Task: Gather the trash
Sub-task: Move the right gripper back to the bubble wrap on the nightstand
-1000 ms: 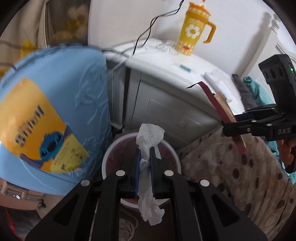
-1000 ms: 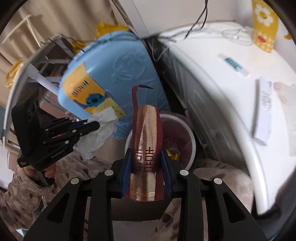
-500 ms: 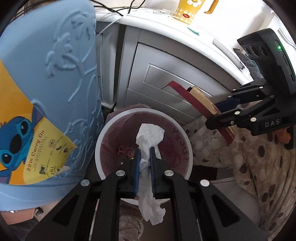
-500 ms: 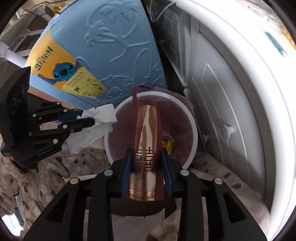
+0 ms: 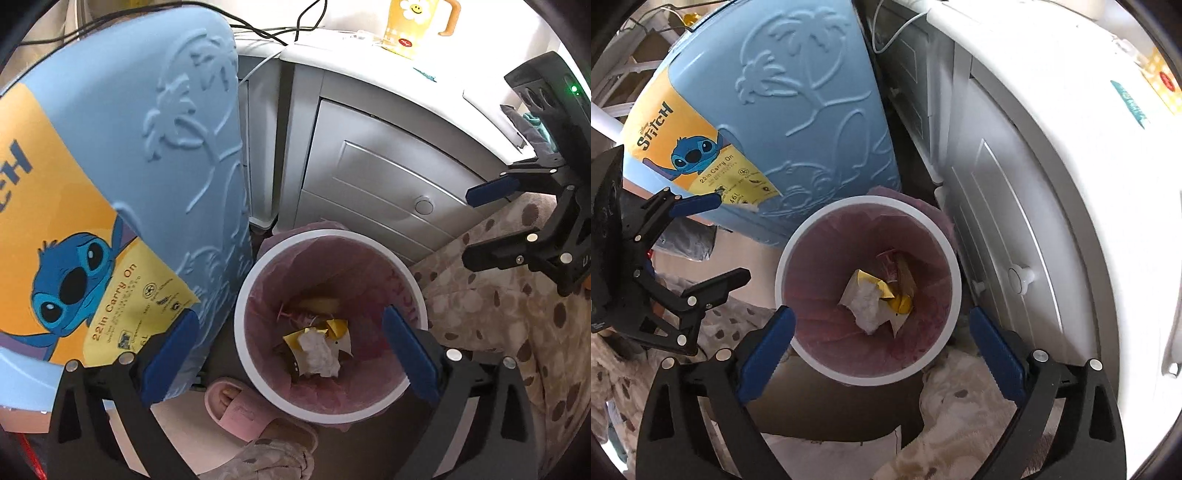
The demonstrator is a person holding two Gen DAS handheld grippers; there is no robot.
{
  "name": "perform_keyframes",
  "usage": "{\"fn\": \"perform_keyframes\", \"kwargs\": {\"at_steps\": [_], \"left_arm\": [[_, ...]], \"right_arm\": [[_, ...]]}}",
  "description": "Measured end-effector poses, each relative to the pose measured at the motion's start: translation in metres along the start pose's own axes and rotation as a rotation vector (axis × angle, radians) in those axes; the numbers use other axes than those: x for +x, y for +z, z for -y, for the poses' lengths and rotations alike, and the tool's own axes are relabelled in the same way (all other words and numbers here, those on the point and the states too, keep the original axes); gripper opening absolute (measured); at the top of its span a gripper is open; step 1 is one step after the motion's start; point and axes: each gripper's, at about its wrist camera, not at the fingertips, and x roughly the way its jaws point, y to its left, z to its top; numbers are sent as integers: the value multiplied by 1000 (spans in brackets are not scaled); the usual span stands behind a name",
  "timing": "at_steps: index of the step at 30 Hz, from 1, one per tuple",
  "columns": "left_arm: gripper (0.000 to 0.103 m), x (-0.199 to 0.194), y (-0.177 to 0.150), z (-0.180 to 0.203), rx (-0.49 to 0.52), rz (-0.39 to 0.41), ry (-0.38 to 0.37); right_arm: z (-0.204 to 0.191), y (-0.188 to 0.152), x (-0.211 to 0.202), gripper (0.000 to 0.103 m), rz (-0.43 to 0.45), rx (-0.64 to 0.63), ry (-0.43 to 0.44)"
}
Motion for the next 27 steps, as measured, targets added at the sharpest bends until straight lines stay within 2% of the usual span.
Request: {"fn": "perform_keyframes", "kwargs": {"at_steps": [10, 16, 27], "left_arm": [[98, -44, 4, 21, 46, 54, 40], [98, -75, 1, 41, 42, 96, 39], [98, -126, 4, 64, -45, 192, 21]], "right_arm": [[-9, -26, -37, 93, 64, -7, 23], [-12, -44, -68, 95, 134, 21, 41], [-18, -67, -110, 96, 255, 90, 98]]}}
